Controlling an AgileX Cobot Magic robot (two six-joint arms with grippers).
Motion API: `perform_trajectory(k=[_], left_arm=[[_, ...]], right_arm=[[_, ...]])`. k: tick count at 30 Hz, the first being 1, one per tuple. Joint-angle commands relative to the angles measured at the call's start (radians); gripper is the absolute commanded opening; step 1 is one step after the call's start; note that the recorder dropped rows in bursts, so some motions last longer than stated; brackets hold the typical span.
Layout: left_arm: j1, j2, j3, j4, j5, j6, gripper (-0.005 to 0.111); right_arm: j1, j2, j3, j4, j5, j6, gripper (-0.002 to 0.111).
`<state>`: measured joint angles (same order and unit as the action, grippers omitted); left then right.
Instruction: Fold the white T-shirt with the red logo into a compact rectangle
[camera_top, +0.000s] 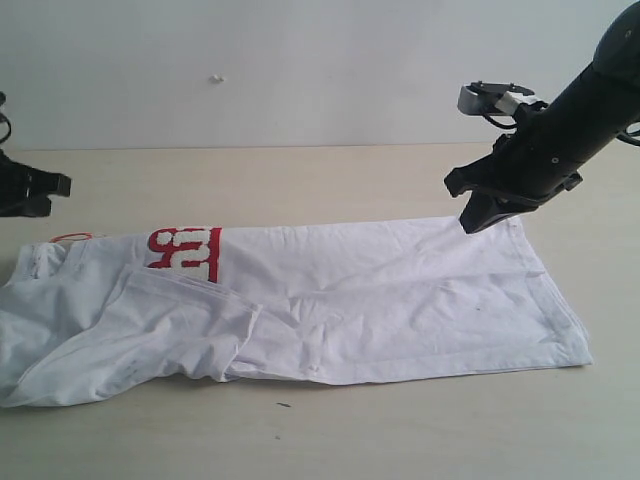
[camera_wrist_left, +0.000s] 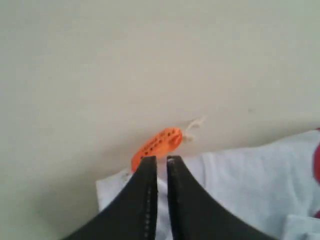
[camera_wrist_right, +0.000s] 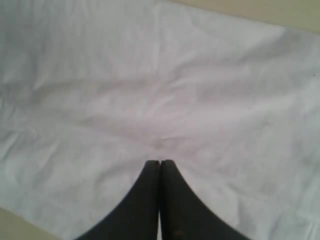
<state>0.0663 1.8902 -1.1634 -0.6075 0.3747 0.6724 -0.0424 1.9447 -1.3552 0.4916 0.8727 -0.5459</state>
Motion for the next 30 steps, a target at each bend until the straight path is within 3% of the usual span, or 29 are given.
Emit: perform_trajectory(k=[1, 4, 5, 7, 15, 21, 24, 30], left_arm=[[-0.075, -0.031, 0.000, -0.139, 0.036, 0.147, 0.010], [-0.163, 0.005, 0.000, -0.265, 0.061, 0.324, 0.010], [-0.221, 0.034, 0.000, -0.303, 0.047, 0.386, 0.010], [-0.279, 0.082, 0.000, -0.303, -0.027, 0.395, 0.010], [-0.295, 0.225, 0.000, -0.320, -0.108, 0.395, 0.011], [-0.295, 0.155, 0.000, -0.328, -0.108, 0.395, 0.010], [-0.304, 0.113, 0.000, -0.407, -0.108, 0.401, 0.010], [-0.391, 0.135, -0.042, -0.482, -0.070, 0.507, 0.010]], right_arm=[[-0.005, -0.010, 0.001, 0.005, -0.007, -0.009, 0.000], [-0.005, -0.010, 0.001, 0.007, -0.008, -0.009, 0.000], [-0.005, -0.010, 0.001, 0.007, -0.005, -0.009, 0.000], [-0.005, -0.010, 0.001, 0.007, -0.005, -0.009, 0.000], [-0.005, -0.010, 0.001, 0.009, -0.013, -0.009, 0.000], [-0.005, -0.010, 0.001, 0.009, -0.009, -0.009, 0.000], [-0.005, -0.010, 0.001, 0.009, -0.011, -0.009, 0.000], [-0.005, 0.063, 0.001, 0.027, -0.014, -0.009, 0.000]])
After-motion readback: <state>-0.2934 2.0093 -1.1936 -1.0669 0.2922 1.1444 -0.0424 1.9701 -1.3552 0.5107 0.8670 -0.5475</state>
